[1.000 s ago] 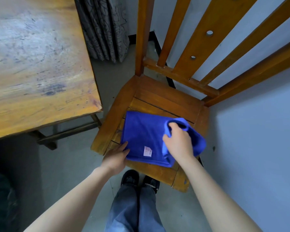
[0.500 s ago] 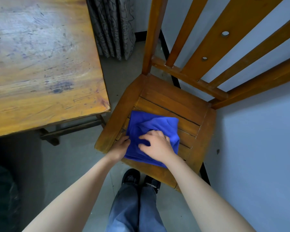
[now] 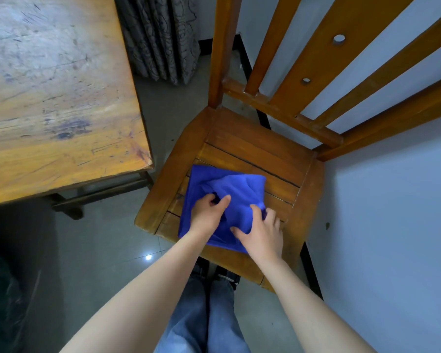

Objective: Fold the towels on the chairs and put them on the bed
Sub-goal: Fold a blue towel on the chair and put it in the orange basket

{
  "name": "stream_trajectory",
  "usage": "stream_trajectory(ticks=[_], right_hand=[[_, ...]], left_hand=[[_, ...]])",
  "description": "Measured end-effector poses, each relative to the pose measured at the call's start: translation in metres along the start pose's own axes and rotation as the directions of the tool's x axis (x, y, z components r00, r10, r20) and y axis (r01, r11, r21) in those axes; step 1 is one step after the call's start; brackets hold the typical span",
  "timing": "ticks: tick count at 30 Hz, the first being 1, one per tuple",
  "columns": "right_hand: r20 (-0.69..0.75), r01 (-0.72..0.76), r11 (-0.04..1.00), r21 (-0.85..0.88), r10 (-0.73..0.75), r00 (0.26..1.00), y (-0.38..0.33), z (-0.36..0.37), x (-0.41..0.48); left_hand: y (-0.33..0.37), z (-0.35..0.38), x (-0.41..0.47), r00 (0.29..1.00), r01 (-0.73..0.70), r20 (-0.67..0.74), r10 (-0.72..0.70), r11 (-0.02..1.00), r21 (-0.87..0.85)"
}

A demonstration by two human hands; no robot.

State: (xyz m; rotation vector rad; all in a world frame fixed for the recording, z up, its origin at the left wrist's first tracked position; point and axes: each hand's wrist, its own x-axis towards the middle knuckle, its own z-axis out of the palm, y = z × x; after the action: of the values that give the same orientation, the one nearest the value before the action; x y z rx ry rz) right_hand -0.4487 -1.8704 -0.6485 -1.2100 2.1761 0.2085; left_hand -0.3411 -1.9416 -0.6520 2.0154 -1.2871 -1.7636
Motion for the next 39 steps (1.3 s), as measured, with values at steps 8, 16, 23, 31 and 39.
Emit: stream_trajectory(ticks=[8,16,23,31,39], right_hand=[[-0.125,0.163,0.926,0.341,-0.128,0.984,-0.003,0.004,-0.003],[0.169,0.276,0.960,0.042,-0.279,0.945,0.005,0.009,-0.002],[0.146,0.184,0.983,0.023,-0.186,0.972,-0.003,0.009,0.000],[0.057,0.123,0.992,0.021,-0.124,0.991,-0.012,-0.002,0.017],[0.007,0.358,0.928,-0.104,-0.359,0.933,-0.059,-0.035,0.070]], left_hand=[[0.036,0.004,0.011,0.964,0.024,-0.246,-0.098,0.958,-0.287],[0.034,-0.035,0.042,0.988,0.071,-0.097,-0.118,0.916,-0.394],[-0.017,-0.016,0.002,0.997,0.049,-0.063,-0.047,0.999,0.023],[-0.040,-0.020,0.000,0.997,-0.004,0.068,-0.032,0.884,0.468],[-0.053,-0.032,-0.011,0.986,0.035,0.128,-0.106,0.885,0.464]])
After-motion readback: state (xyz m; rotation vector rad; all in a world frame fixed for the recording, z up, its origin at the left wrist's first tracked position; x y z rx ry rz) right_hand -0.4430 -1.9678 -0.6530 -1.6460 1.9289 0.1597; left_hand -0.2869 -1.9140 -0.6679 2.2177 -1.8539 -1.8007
